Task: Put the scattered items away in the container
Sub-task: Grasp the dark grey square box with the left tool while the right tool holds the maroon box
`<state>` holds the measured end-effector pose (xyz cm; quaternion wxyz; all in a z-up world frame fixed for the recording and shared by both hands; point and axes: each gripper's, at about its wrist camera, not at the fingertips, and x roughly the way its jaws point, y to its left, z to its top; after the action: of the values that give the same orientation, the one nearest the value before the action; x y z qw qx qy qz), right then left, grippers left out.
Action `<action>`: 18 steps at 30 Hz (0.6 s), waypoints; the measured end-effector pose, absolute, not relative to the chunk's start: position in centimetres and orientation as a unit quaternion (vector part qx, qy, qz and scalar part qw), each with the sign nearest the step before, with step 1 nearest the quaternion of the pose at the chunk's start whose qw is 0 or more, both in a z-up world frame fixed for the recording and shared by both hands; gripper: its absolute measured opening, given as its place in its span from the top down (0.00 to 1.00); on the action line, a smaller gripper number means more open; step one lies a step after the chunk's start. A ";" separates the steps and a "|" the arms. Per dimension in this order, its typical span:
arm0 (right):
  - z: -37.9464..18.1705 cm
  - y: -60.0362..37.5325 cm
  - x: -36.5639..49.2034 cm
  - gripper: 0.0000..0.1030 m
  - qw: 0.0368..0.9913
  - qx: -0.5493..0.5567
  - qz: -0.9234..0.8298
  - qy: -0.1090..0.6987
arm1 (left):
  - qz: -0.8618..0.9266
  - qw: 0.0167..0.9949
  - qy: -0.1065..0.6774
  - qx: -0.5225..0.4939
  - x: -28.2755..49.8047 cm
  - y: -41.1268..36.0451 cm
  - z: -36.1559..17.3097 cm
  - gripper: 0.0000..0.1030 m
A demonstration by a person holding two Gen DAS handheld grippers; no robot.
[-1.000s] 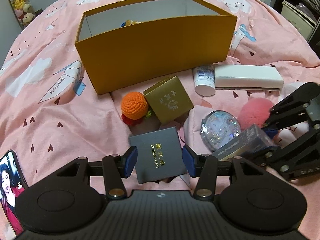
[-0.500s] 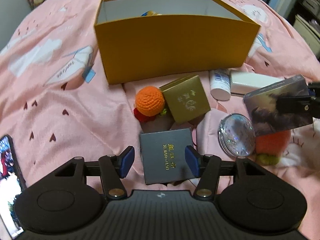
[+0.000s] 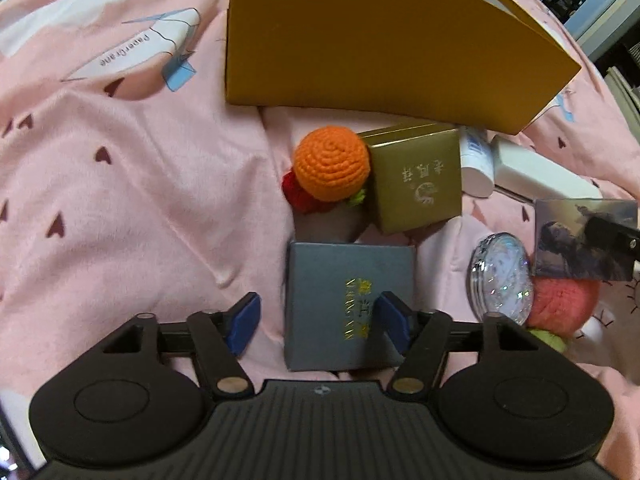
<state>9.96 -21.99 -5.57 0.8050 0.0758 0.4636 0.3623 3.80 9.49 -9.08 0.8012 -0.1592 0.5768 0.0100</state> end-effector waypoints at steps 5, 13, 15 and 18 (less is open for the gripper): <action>-5.7 -21.9 9.8 0.75 0.805 0.072 0.367 0.461 | -0.006 0.796 0.574 -0.190 4.2 10.2 -10.1 0.13; -6.0 -21.6 9.8 0.75 0.803 0.076 0.366 0.465 | -0.035 0.778 0.576 -0.250 5.2 11.3 -11.8 0.09; -6.0 -21.6 9.8 0.75 0.803 0.075 0.366 0.465 | -0.045 0.772 0.579 -0.258 5.5 11.2 -12.2 0.11; -6.0 -21.6 9.7 0.75 0.803 0.073 0.366 0.464 | -0.048 0.770 0.579 -0.262 5.5 11.1 -12.2 0.12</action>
<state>9.72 -21.58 -5.99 0.8033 0.0729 0.4640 0.3663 5.54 11.12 -12.20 0.7703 -0.2619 0.5795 -0.0484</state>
